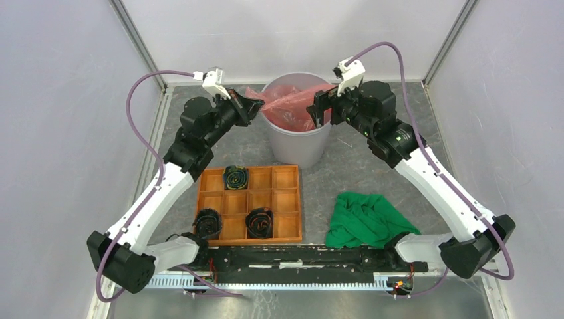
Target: Put the trash bags into the trash bin
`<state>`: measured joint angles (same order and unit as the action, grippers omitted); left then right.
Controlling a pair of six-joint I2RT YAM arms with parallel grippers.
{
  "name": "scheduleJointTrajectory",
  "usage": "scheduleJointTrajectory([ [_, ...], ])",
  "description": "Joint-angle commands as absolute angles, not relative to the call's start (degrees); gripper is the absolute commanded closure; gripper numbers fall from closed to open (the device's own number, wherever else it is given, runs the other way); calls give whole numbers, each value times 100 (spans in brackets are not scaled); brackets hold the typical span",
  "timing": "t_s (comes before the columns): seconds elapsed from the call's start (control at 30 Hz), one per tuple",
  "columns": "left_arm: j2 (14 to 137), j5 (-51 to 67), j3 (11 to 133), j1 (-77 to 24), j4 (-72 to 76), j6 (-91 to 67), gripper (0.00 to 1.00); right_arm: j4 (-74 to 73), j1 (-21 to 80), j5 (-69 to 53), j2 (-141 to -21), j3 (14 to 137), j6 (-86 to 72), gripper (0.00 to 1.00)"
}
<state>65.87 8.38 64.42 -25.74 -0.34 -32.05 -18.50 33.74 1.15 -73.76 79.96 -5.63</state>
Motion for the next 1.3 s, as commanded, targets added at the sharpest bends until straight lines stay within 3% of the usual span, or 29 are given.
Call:
scheduleJointTrajectory([
  [0.0,6391,530,6451,-2558,27,-3356,98,-1511,3255,45,-7331,7840,-1100,2],
  [0.33,6060,320,6252,-2546,-479,-3131,98,-1725,3207,-1411,-7313,7727,-1188,2],
  [0.53,5958,348,6144,-2540,-536,-3118,98,-1622,2954,-584,-6905,7437,-1640,2],
  [0.83,5739,571,5977,-2545,-532,-3138,98,-264,2458,-826,-6992,6913,-4139,3],
  [1.03,5599,654,5891,-2540,-617,-3063,98,-332,2822,-267,-7424,6972,-4287,4],
  [1.27,5568,946,5784,-2543,-625,-3073,98,-367,2974,273,-8083,7324,-4271,13],
])
